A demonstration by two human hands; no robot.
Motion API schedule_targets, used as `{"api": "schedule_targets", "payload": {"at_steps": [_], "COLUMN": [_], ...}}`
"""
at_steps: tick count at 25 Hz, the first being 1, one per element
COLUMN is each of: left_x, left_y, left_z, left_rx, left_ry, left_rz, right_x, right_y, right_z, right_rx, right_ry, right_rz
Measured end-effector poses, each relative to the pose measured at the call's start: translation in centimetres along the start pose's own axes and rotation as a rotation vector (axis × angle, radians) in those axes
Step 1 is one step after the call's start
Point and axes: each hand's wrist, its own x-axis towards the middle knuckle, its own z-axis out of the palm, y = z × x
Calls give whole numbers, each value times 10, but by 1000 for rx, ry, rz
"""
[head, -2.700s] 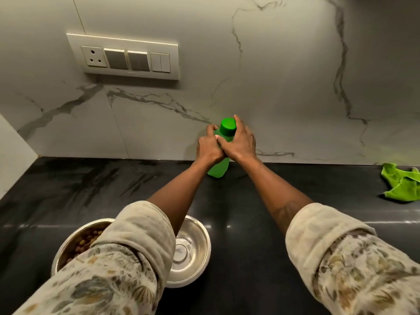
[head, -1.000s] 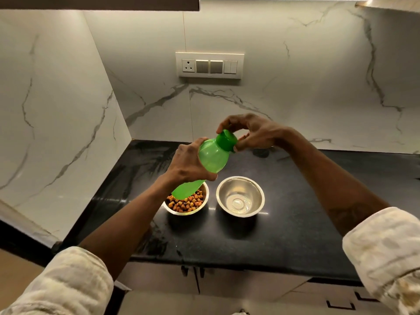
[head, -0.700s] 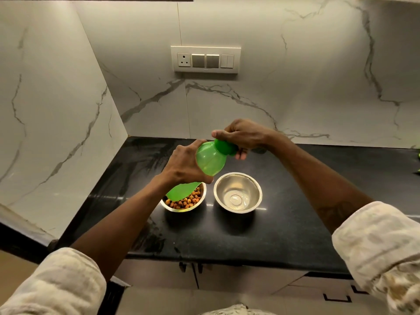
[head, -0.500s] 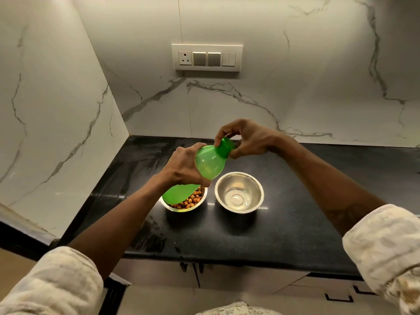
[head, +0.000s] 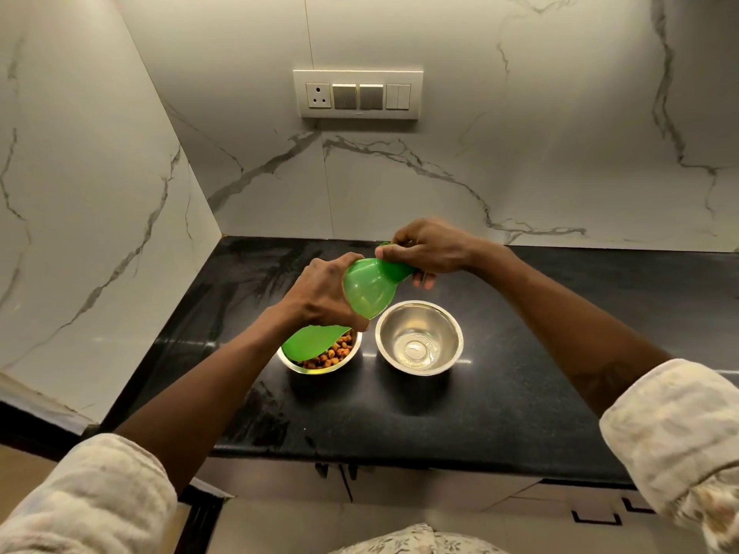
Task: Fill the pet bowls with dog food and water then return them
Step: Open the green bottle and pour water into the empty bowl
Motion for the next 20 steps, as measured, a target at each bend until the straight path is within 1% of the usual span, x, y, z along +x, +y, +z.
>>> {"api": "schedule_targets", "payload": {"at_steps": [2,4,8,15,18,20], "left_x": [0,-1,2,10,12,12], "left_y": [-1,-2,-6,-6,-6,-6], "left_z": [1,2,4,5,5,6], "left_rx": [9,5,-22,-17,-10,30], "left_ry": [-25,-46,-96,-183,-197,-215], "left_rz": [5,-10,-26,-44,-71,-75], "right_x": [-1,-3,-4,-4,-4,-6], "right_y": [10,19,37,63,74,86], "right_z": [-5,-5,13,28,22,19], "right_rx": [12,-41,-40,-28,28,135], "right_ry": [-13,4,136,283,345,392], "right_rz": [-131,-271,-460,-558,-540,-477]}}
